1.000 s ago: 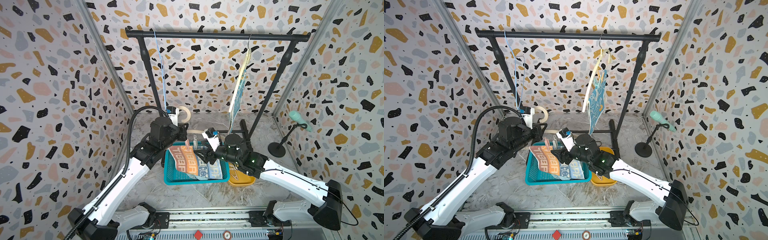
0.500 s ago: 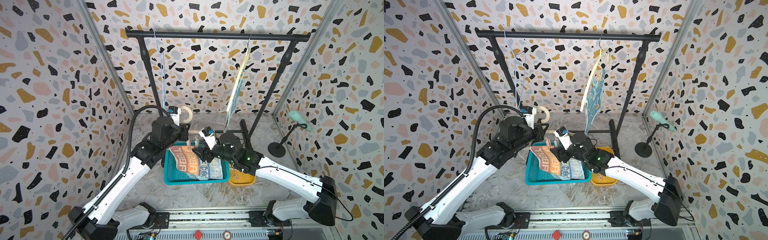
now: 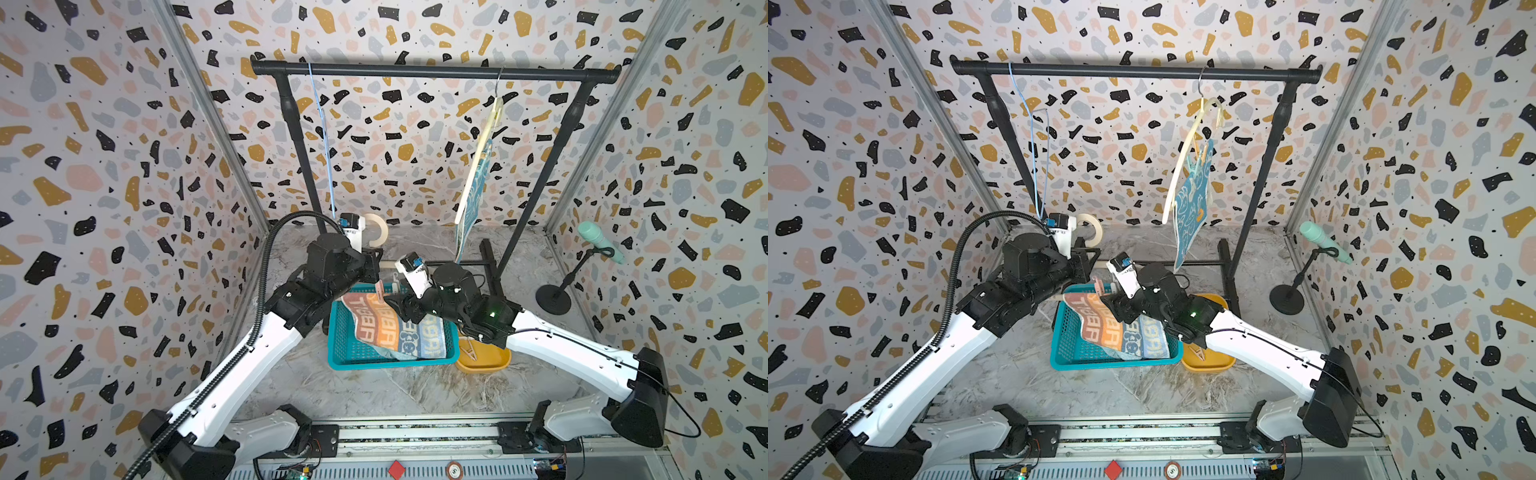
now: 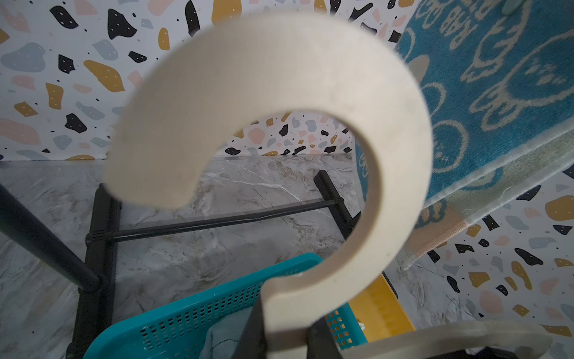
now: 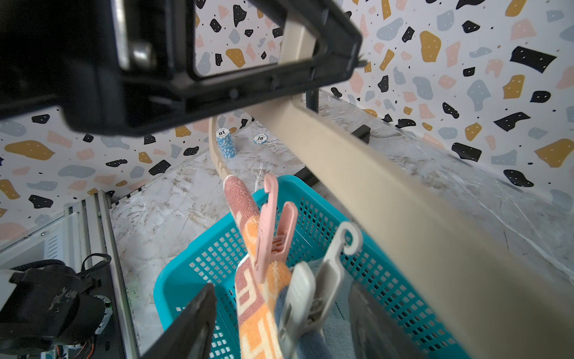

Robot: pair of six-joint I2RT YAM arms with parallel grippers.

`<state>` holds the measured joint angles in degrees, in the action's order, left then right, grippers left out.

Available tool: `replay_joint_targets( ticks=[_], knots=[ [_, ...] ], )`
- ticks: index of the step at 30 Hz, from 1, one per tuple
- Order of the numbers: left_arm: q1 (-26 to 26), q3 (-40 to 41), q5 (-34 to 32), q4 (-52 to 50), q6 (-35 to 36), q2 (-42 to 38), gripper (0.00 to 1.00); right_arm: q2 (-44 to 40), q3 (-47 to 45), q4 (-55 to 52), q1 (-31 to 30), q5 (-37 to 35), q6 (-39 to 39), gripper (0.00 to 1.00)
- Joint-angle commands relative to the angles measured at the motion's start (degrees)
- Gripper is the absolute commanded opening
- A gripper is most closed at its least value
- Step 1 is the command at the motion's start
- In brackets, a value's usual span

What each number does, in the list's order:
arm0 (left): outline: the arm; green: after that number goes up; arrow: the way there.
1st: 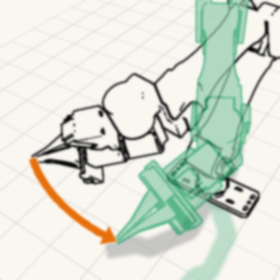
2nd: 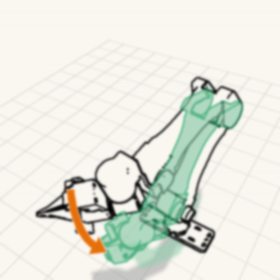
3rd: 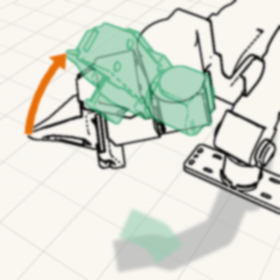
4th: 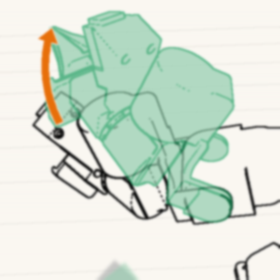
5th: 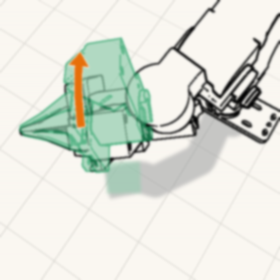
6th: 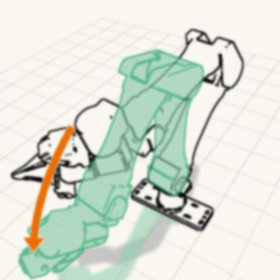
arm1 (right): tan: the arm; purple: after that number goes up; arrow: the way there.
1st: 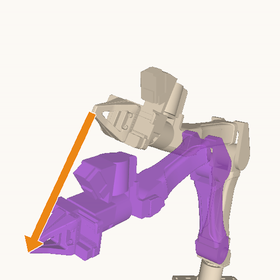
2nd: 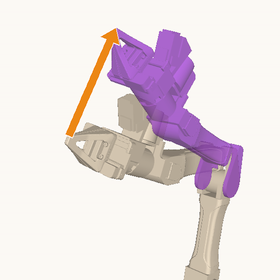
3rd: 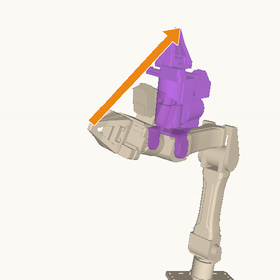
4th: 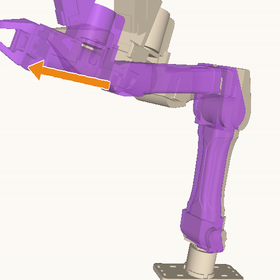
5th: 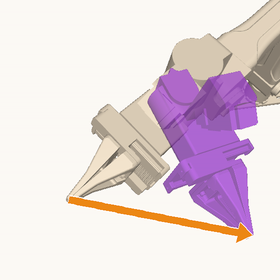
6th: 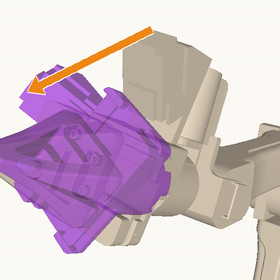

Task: Remove the clothespins securing towels to the hanger
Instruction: Remove the clothespin from the hanger.

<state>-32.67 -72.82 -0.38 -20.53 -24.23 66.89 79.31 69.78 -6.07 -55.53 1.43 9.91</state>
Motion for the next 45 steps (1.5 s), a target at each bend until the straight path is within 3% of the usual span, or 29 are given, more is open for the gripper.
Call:
replay_joint_targets(
  ticks=[1,23,29,37,45],
  knots=[
    [-0.5,-2.3,0.4,3.6,-1.3,-0.3,0.0,0.5,3.1,-1.6,-0.3,-1.3,-0.6,0.68],
    [-0.9,-2.9,0.9,3.6,-2.3,-0.1,0.0,2.7,5.6,-3.9,-0.1,-1.8,-0.9,0.67],
    [-1.1,-3.0,1.3,3.7,-2.5,-0.1,0.0,3.3,6.0,-4.0,0.2,-0.8,-0.9,0.61],
    [-1.3,-3.0,1.5,3.7,-2.5,0.1,0.0,2.9,5.8,-3.8,1.2,2.1,-0.8,0.45],
    [-1.3,-2.9,1.2,3.3,-2.2,0.2,0.0,1.6,4.1,-2.1,3.3,6.3,0.2,0.43]
  ],
)
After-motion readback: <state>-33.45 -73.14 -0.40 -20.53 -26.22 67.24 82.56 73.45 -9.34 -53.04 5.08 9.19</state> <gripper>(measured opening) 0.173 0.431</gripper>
